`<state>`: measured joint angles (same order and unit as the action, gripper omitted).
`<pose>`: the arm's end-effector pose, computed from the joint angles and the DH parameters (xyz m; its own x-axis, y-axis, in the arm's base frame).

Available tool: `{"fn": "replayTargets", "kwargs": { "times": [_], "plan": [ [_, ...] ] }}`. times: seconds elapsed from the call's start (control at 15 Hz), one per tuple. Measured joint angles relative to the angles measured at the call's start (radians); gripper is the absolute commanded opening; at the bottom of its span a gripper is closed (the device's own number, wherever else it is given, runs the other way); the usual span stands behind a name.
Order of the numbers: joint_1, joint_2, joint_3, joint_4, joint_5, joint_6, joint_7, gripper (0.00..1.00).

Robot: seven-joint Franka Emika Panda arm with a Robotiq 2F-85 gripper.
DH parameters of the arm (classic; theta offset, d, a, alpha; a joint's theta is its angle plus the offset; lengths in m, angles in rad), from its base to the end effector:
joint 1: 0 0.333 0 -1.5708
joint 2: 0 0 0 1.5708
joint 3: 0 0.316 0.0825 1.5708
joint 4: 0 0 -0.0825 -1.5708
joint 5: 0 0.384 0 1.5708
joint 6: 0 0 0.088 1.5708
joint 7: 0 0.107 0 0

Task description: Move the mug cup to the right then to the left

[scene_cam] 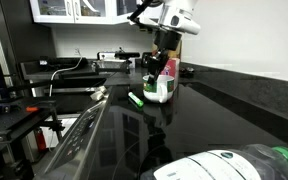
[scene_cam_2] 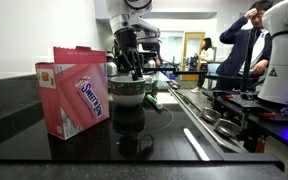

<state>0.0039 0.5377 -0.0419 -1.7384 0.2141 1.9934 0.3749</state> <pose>0.6342 -0.0091 0.2498 0.8229 -0.4724 -0.3156 -0.5055 -0.8624 -0.0271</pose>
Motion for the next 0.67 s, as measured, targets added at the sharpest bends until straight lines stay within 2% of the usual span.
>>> {"fn": "replayTargets", "kwargs": {
  "times": [0.2, 0.33, 0.67],
  "plan": [
    [-0.014, -0.009, -0.001, 0.031, 0.022, -0.037, -0.002, 0.88],
    [-0.024, -0.04, -0.003, 0.033, 0.026, -0.041, -0.003, 1.0],
    [-0.038, -0.155, -0.014, 0.01, 0.005, -0.072, -0.022, 1.0]
  ]
}}
